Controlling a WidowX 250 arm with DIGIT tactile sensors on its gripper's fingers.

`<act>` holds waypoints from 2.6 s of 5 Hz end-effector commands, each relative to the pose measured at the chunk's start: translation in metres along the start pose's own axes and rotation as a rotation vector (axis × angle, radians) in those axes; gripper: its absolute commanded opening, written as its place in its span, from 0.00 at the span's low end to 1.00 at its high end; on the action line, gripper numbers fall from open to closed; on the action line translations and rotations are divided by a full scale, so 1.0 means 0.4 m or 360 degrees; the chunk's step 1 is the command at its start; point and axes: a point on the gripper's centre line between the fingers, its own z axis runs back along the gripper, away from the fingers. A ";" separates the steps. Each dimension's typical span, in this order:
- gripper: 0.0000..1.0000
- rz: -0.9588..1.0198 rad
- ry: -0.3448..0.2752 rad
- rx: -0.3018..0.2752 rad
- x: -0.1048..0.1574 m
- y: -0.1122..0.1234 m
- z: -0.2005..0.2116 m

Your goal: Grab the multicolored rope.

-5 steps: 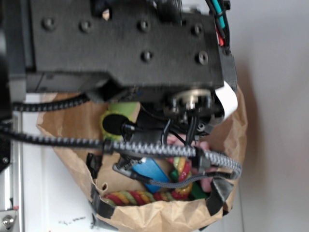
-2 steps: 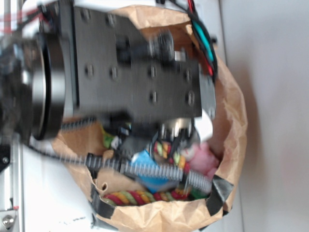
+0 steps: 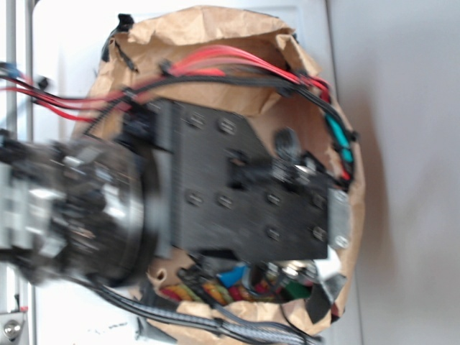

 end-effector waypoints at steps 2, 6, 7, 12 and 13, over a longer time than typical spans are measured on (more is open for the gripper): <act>1.00 -0.0398 -0.0200 0.0022 0.052 -0.125 0.012; 1.00 -0.0386 -0.0295 -0.0003 -0.005 0.026 0.083; 1.00 -0.0471 -0.0265 0.0023 0.013 0.022 0.046; 1.00 -0.0499 -0.0409 -0.0033 0.058 -0.038 0.006; 1.00 -0.0487 -0.0433 -0.0024 0.052 -0.067 0.010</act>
